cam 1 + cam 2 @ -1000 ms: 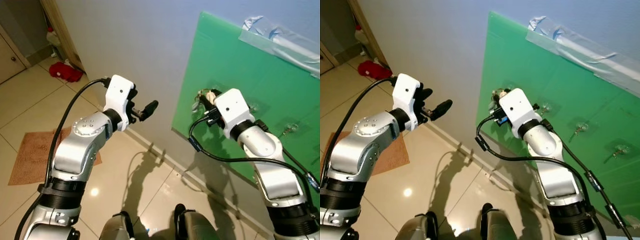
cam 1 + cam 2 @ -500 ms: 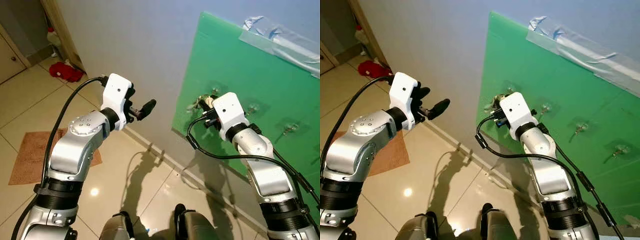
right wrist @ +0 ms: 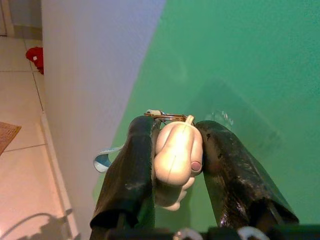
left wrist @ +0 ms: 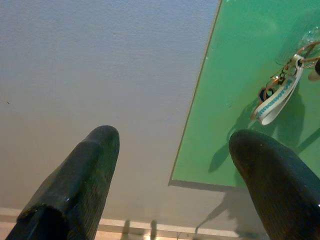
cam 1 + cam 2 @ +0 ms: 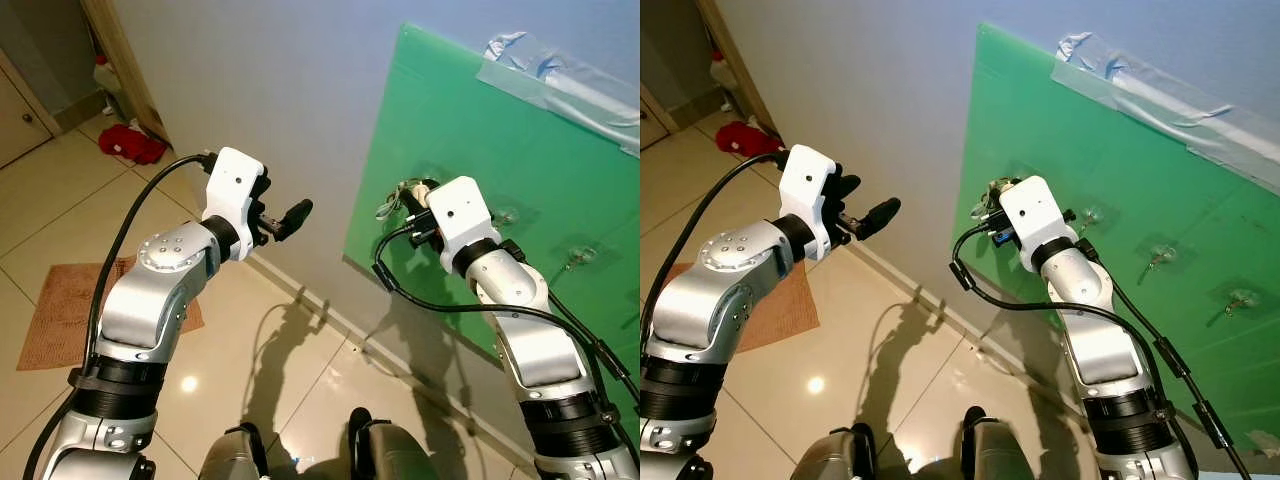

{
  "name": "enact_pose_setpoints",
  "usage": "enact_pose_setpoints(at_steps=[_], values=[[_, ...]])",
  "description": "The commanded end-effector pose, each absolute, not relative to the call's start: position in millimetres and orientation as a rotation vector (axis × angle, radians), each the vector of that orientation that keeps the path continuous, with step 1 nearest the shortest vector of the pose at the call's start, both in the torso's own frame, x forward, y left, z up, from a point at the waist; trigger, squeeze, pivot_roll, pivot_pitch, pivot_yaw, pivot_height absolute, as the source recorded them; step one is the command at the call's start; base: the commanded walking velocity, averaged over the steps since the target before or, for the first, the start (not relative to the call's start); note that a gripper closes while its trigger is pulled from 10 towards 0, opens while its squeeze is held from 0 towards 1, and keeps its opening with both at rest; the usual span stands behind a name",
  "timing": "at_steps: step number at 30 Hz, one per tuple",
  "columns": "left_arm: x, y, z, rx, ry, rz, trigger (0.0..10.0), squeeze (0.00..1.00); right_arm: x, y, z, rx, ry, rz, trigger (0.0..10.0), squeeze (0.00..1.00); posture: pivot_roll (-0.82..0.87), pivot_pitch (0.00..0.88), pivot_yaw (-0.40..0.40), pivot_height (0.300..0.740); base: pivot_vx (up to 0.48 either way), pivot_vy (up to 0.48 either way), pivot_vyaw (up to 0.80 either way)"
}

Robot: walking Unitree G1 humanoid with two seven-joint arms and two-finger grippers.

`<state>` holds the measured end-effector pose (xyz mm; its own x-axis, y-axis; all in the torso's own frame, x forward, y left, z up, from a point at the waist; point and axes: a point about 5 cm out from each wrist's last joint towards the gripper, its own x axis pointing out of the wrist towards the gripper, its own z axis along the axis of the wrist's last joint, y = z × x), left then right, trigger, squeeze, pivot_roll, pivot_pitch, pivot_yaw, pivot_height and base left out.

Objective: Hang keys on a hook

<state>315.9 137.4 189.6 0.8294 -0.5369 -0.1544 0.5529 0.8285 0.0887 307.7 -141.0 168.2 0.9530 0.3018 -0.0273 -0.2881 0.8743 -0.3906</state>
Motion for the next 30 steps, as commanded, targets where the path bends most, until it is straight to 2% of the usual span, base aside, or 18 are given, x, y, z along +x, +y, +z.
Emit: enact_pose_setpoints(at_steps=[1, 18, 30], values=[[314, 137, 191, 0.128, 0.12, -0.586, 10.0, 0.0, 308, -147, 164, -0.37, -0.005, 0.282, 0.0, 0.0, -0.08, 0.208, -0.039, 0.74, 0.0, 0.0, 0.0], [313, 139, 192, 0.135, 0.12, -0.582, 10.0, 0.0, 308, -147, 149, -0.178, 0.12, 0.276, 0.0, 0.0, -0.07, 0.199, -0.039, 0.74, 0.0, 0.0, 0.0], [312, 139, 191, 0.135, 0.122, -0.584, 10.0, 0.0, 308, -149, 147, -0.134, 0.145, 0.258, 0.0, 0.0, -0.07, 0.203, -0.039, 0.74, 0.0, 0.0, 0.0]])
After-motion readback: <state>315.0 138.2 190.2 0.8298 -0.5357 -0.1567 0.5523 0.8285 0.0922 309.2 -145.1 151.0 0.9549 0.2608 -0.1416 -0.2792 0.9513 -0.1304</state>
